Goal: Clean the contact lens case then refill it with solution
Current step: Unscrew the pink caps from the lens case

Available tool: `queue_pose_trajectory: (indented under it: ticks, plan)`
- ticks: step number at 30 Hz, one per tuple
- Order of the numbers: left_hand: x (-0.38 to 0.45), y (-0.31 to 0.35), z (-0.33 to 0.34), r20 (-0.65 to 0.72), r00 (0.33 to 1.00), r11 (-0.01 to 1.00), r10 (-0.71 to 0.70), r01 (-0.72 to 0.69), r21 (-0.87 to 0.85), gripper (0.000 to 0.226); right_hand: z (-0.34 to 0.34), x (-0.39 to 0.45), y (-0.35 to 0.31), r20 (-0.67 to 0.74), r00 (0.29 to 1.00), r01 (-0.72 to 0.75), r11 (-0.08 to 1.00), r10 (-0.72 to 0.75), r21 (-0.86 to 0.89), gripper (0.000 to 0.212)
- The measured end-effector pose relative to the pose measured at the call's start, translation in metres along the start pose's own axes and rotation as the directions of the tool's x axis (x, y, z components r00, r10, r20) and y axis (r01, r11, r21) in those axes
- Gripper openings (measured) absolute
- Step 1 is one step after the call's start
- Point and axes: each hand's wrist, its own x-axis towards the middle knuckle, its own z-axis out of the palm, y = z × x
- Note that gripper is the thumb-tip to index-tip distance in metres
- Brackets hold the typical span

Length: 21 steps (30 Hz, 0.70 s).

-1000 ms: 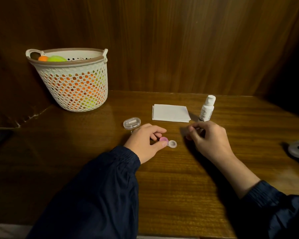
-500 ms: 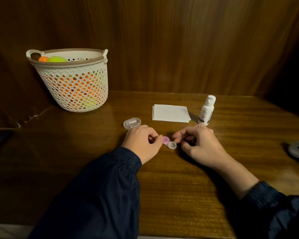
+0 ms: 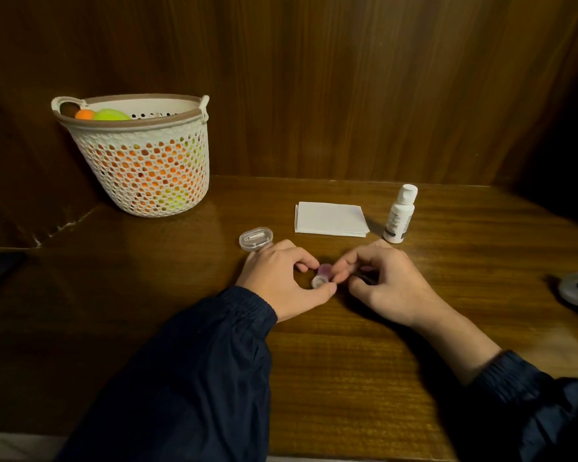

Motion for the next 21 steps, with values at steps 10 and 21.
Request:
queue_pose_trajectory:
  ticks: [10, 21]
  plan:
    - [-0.001, 0.001, -0.001, 0.018, 1.0, 1.0, -0.006, 0.006, 0.01, 0.035, 0.002, 0.004, 0.006, -0.004, 1.0, -0.028, 0.995, 0.028, -0.095, 0.04]
    - [-0.001, -0.004, 0.0, 0.021, 1.0, 0.998, -0.02, 0.021, -0.054, 0.029, 0.003, 0.003, 0.011, -0.013, 0.999, -0.036, 0.989, 0.034, -0.145, 0.024]
